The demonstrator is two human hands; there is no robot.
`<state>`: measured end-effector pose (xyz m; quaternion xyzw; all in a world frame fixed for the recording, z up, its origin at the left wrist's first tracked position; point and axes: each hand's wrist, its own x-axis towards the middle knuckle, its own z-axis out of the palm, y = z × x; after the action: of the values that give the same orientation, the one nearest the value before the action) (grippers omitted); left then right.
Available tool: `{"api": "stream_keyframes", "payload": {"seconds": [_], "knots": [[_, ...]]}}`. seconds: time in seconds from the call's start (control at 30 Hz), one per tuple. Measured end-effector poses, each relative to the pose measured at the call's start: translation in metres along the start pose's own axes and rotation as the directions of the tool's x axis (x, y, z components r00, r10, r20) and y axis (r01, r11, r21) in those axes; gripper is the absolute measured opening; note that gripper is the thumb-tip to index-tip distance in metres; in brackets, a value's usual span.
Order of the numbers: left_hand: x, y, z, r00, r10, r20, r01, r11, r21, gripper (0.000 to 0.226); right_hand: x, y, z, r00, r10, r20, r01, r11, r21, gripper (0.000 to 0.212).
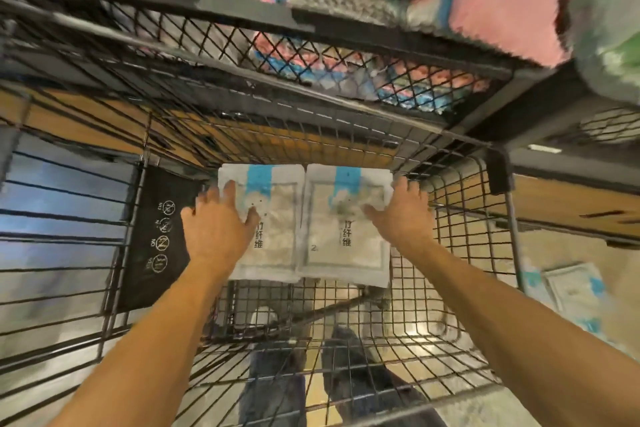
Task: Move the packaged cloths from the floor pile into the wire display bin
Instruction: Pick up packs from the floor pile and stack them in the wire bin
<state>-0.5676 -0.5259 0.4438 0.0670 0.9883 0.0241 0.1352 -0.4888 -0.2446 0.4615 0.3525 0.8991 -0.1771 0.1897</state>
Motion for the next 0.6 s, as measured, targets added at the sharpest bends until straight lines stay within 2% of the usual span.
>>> {"api": "stream_keyframes", "payload": {"seconds": [0.07,0.3,0.4,0.5,0.6], "knots": [[-0.005,0.01,-0.035,0.999,0.024,-0.037,-0.024,1.0,-0.01,0.066,-0.014,-0.003,-0.036,0.997,-0.081,-0.017,0.08,0.997,-0.017,0.075],[-0.035,0.038,-0.186,0.992,0.067,-0.103,-0.067,0.998,0.005,0.079,-0.075,-0.023,-0.168,0.949,-0.283,-0.141,0.281,0.959,-0.033,0.076],[-0.056,0.05,-0.252,0.989,0.077,-0.123,-0.075,0.997,0.014,0.077,-0.11,-0.024,-0.219,0.932,-0.314,-0.182,0.308,0.949,-0.063,0.083],[-0.08,0.06,-0.306,0.989,0.098,-0.114,-0.096,0.995,0.023,0.075,-0.145,-0.013,-0.263,0.913,-0.322,-0.252,0.317,0.946,-0.063,0.077],[-0.101,0.069,-0.343,0.975,0.138,-0.176,-0.137,0.99,0.018,0.074,-0.176,0.004,-0.296,0.9,-0.301,-0.315,0.288,0.954,-0.088,0.076]]}}
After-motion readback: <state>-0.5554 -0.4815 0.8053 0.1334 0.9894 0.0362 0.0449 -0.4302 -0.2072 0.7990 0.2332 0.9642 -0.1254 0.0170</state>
